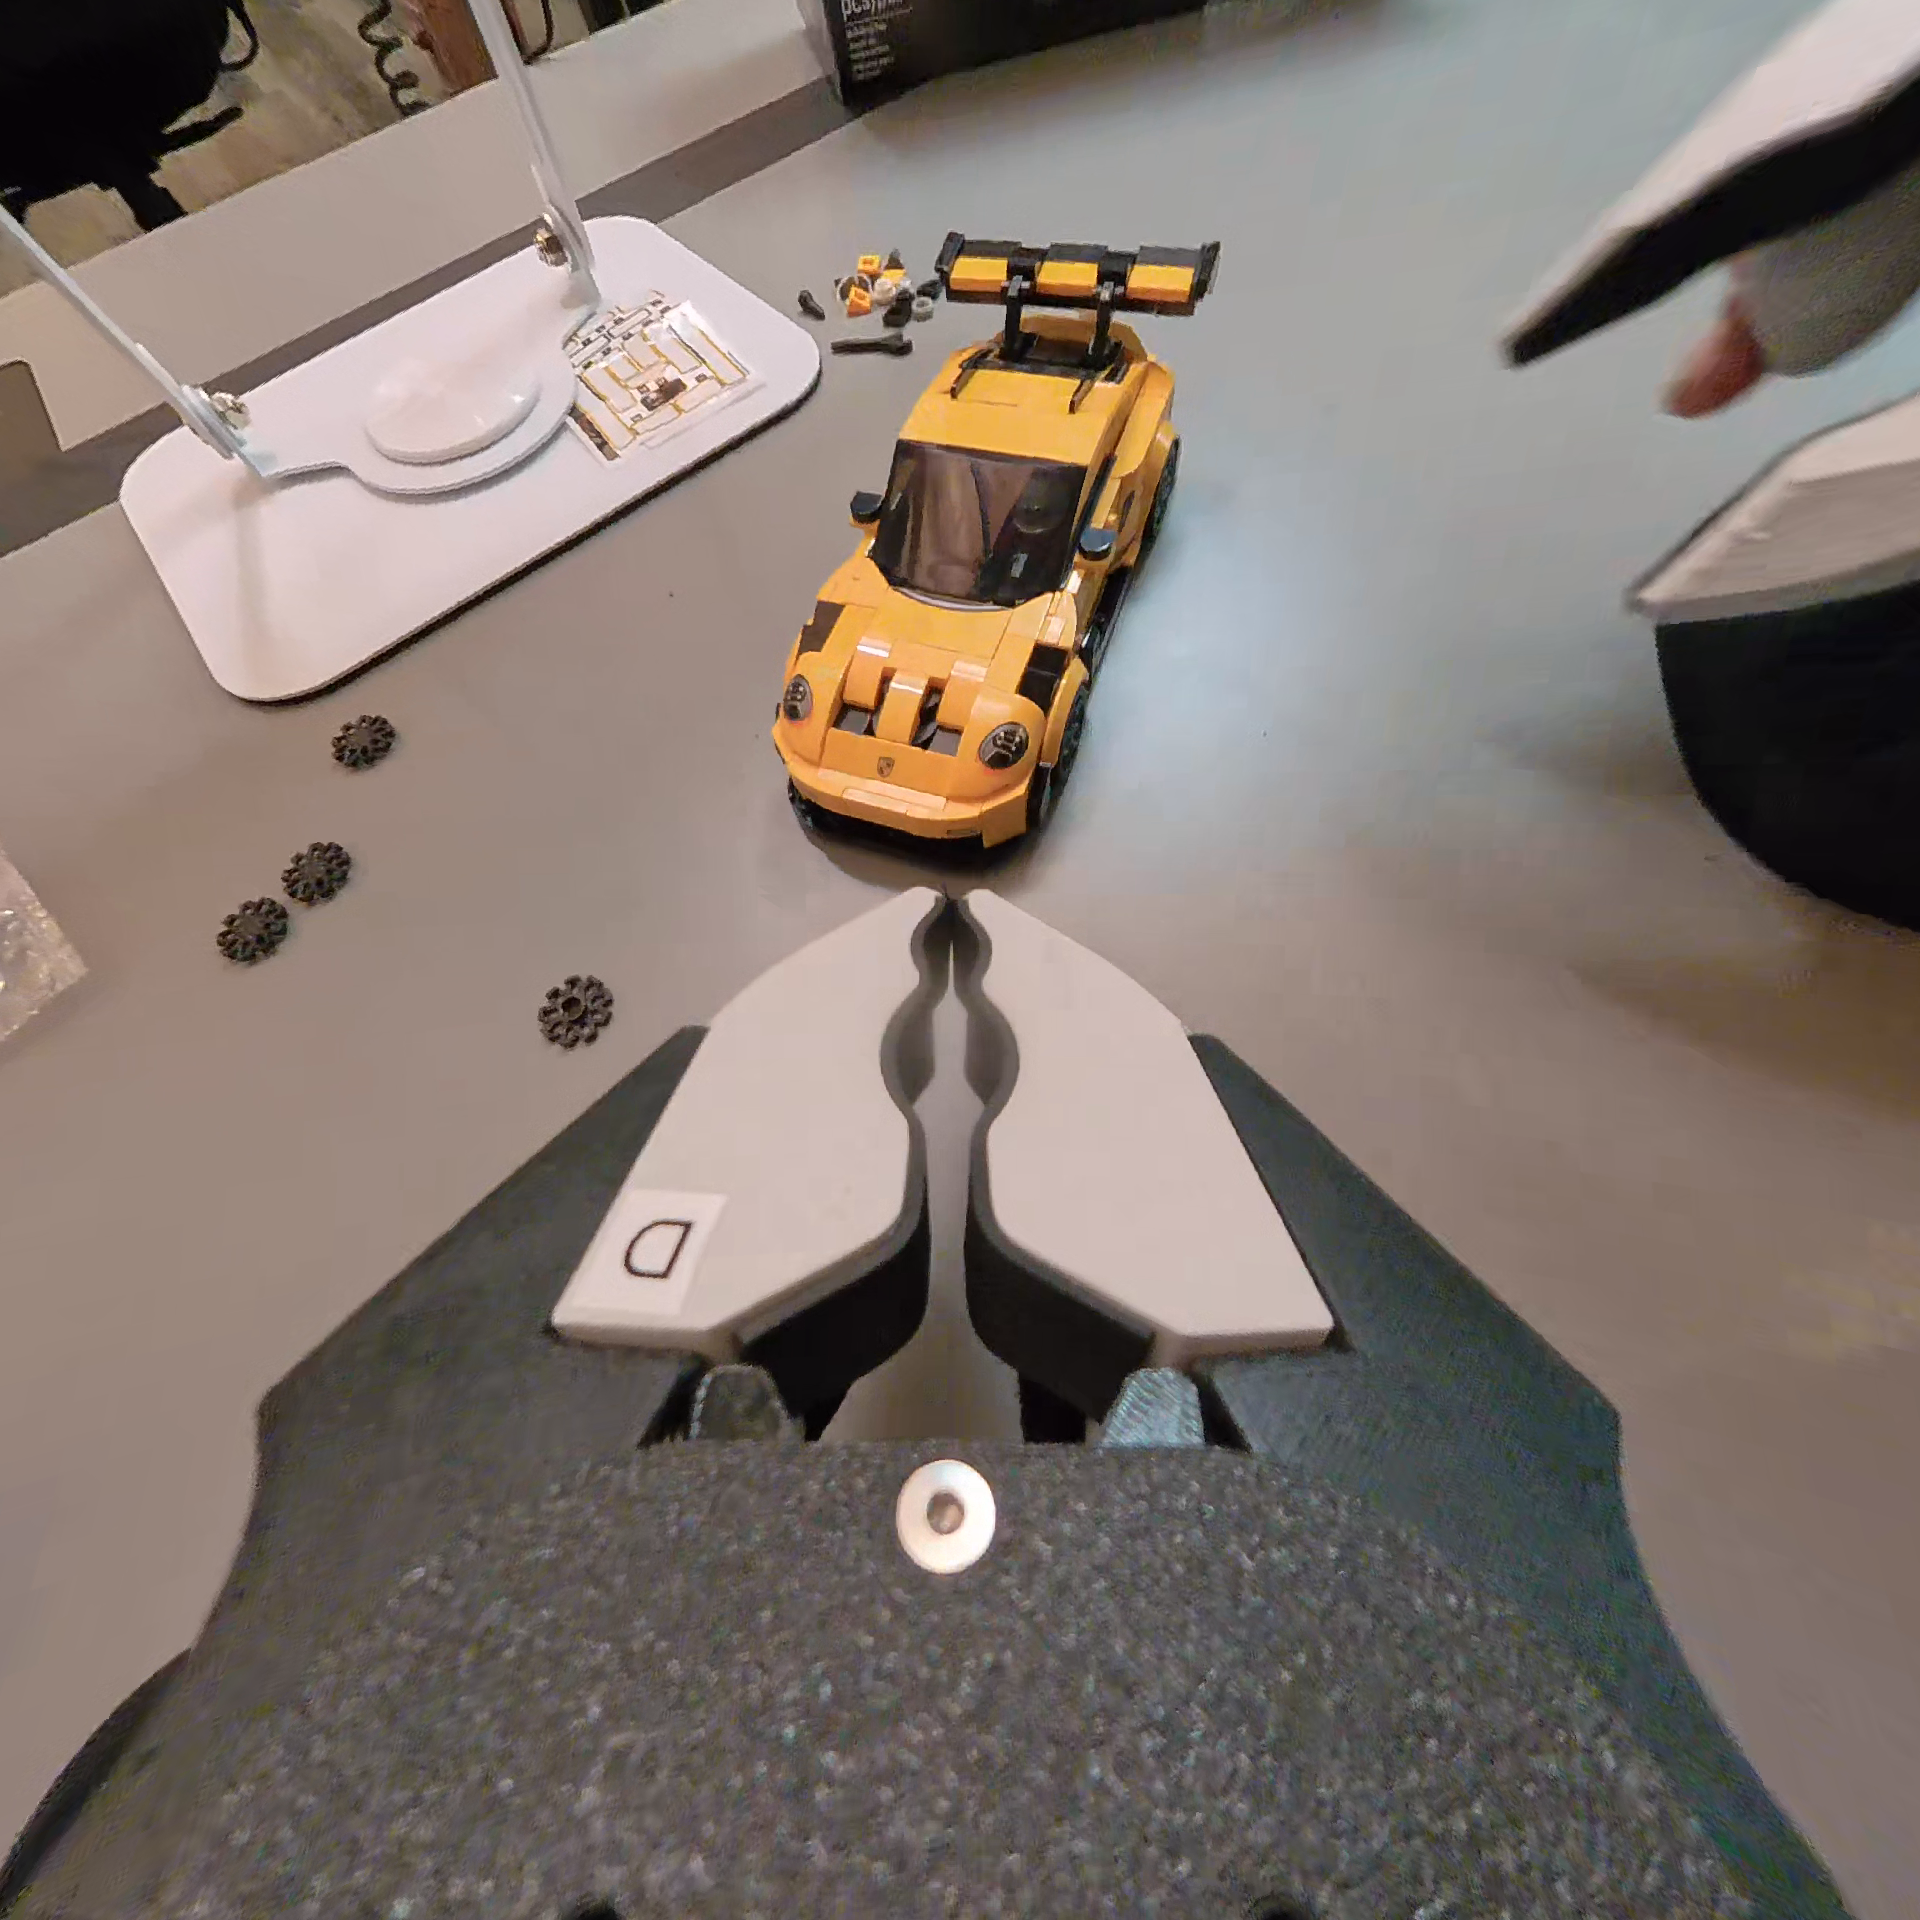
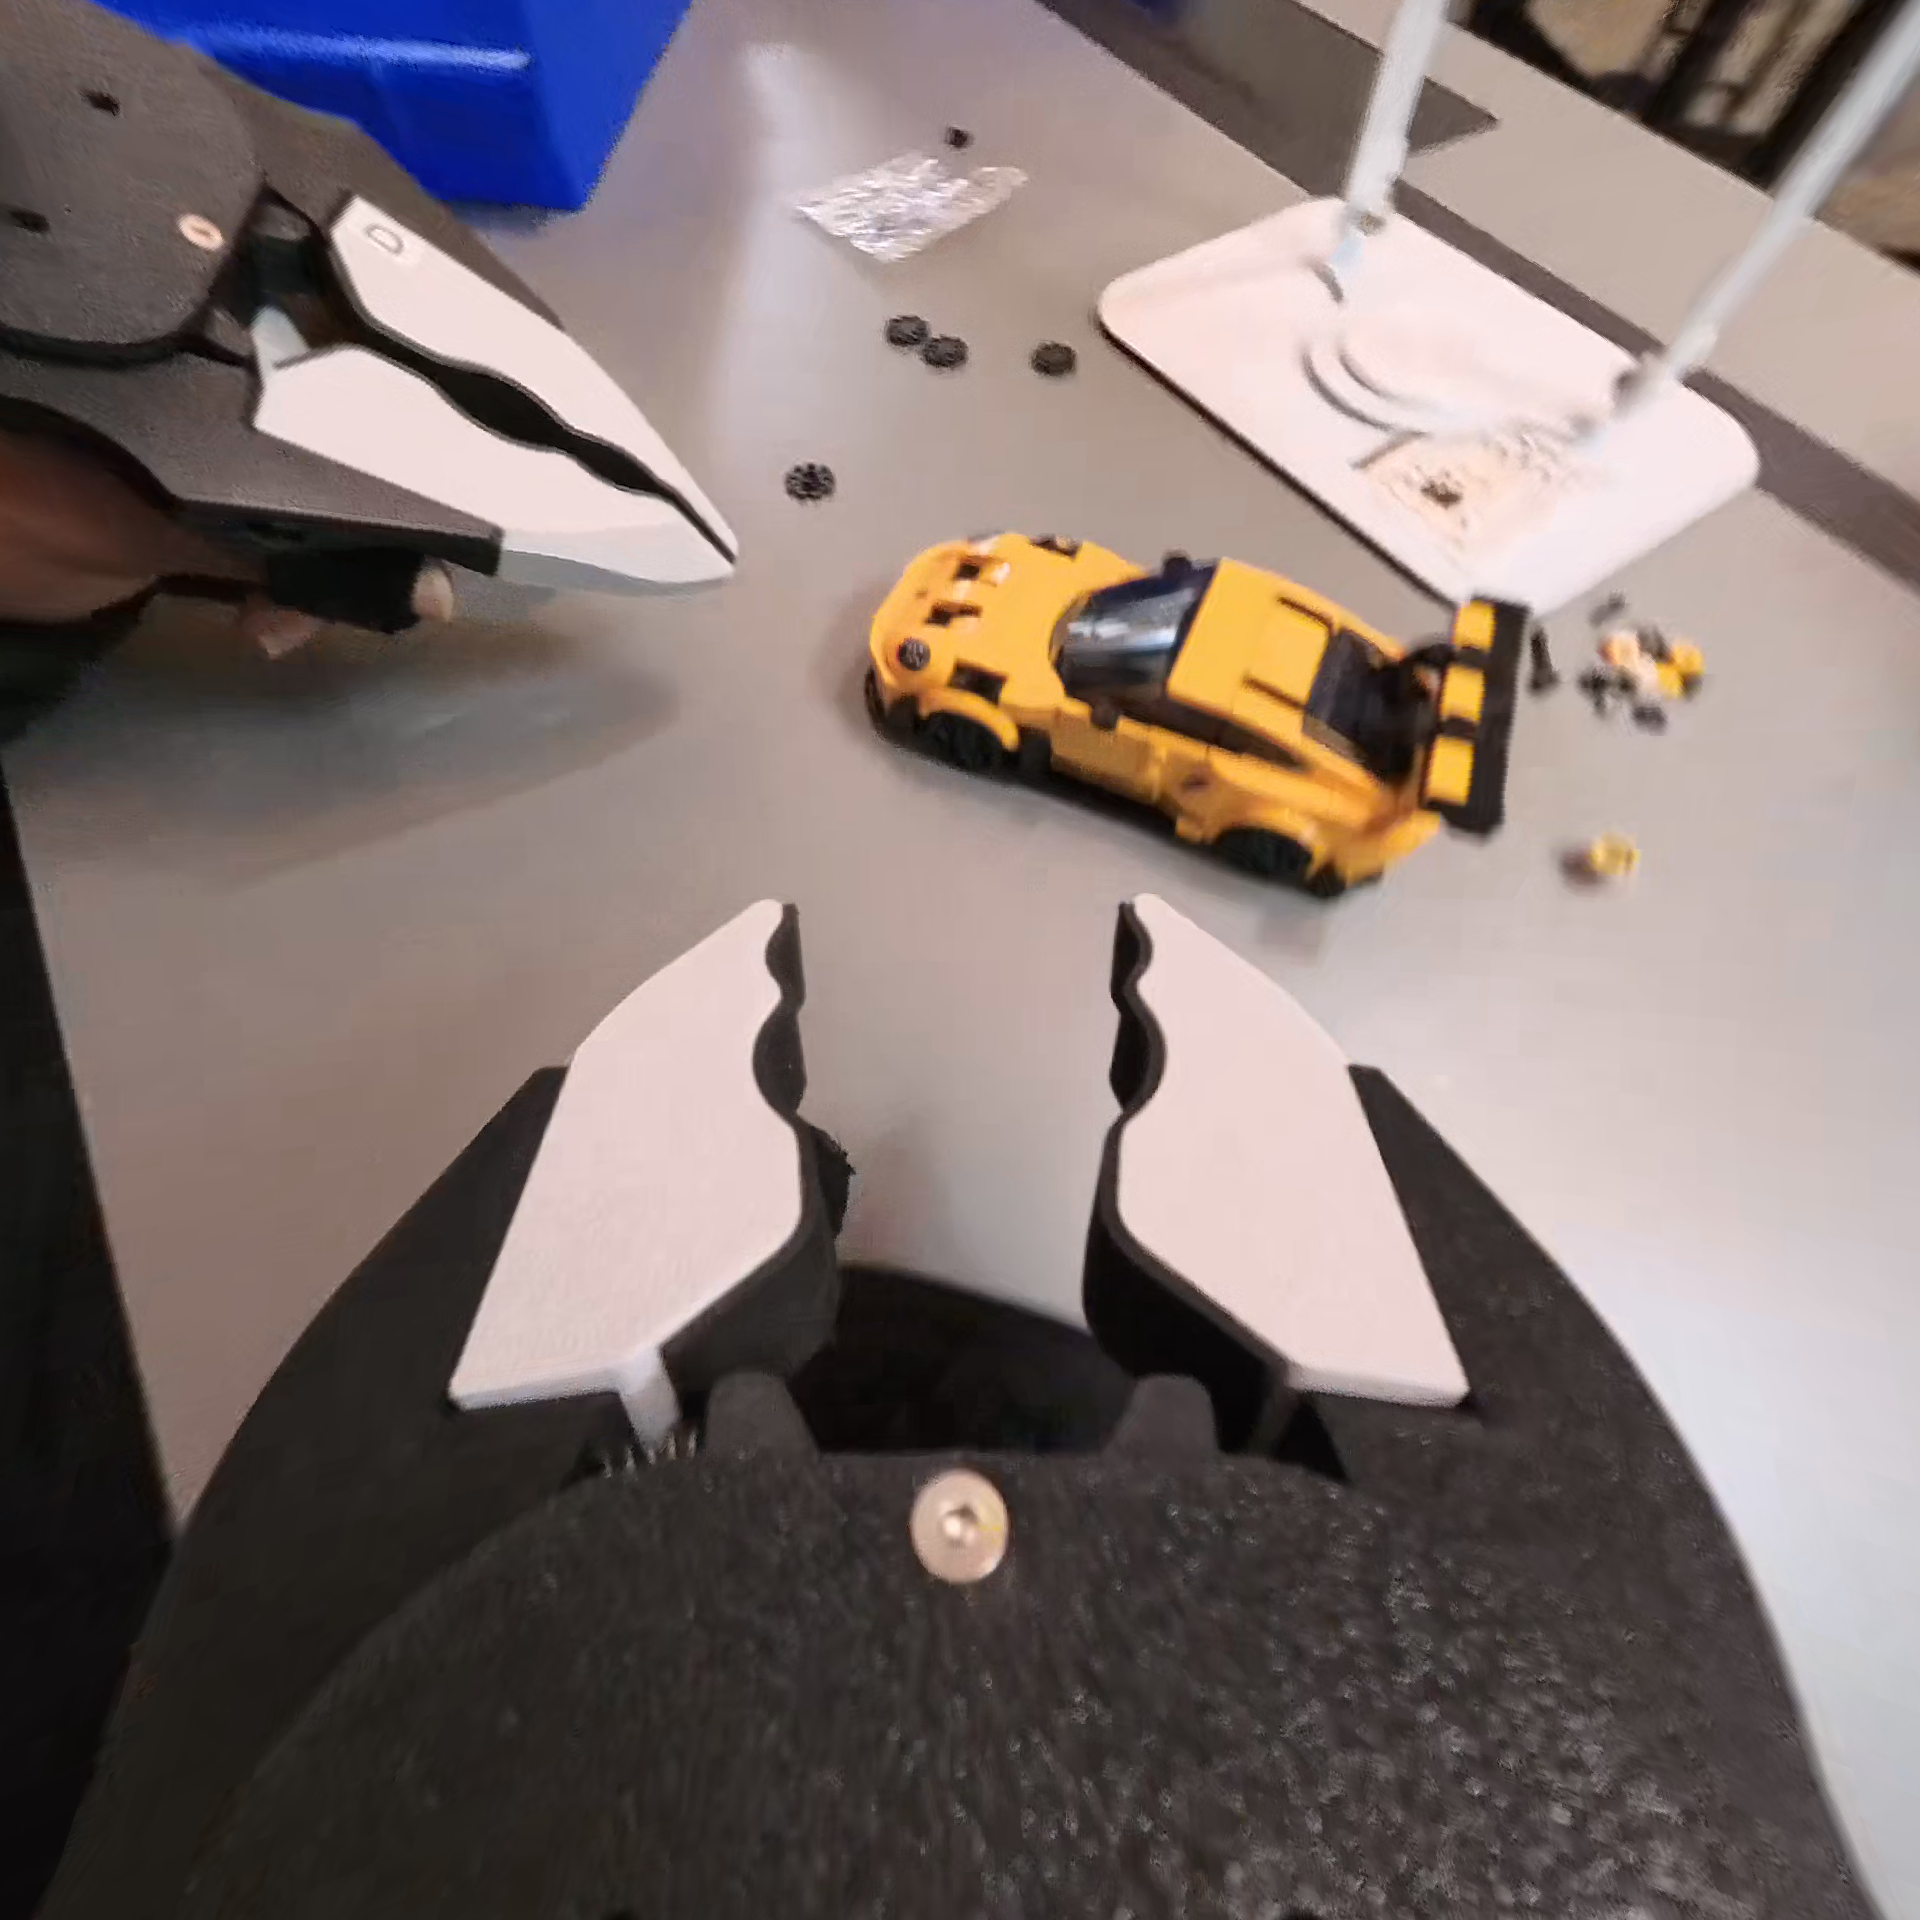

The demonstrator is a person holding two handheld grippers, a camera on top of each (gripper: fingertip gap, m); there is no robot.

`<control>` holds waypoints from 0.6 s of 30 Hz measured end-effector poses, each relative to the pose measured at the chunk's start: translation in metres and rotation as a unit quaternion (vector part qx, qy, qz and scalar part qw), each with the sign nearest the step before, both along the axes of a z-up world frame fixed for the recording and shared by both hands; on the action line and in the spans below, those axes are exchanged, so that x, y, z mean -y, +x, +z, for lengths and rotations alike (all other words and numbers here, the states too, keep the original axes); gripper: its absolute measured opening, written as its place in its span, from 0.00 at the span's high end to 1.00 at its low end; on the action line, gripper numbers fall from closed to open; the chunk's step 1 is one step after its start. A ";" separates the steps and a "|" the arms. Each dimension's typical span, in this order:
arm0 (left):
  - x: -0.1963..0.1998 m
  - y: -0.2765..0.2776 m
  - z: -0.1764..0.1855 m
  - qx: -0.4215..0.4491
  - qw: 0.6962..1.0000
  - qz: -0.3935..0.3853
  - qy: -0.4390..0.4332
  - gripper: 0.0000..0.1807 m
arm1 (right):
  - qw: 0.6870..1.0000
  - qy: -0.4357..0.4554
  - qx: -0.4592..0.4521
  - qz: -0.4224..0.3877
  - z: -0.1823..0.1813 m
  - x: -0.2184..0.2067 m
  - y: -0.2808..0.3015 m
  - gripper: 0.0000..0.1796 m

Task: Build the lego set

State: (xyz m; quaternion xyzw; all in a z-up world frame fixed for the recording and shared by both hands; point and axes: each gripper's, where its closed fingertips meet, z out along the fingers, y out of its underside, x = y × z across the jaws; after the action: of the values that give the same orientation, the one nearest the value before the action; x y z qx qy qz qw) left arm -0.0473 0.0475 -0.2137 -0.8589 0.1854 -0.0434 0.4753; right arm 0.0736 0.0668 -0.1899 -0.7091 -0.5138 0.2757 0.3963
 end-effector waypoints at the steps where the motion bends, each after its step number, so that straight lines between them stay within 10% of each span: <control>1: 0.000 0.000 -0.002 -0.003 1.000 0.001 -0.002 1.00 | 0.999 -0.004 -0.008 -0.033 -0.001 0.005 0.009 0.69; 18: -0.008 0.016 -0.009 -0.032 0.999 0.020 -0.005 1.00 | 0.995 0.002 -0.058 -0.076 0.000 0.016 0.052 0.71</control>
State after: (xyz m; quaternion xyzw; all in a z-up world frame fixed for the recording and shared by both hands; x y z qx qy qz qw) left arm -0.0314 0.0560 -0.2223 -0.8656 0.1833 -0.0073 0.4660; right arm 0.1253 0.0506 -0.1896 -0.7282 -0.4357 0.2844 0.4462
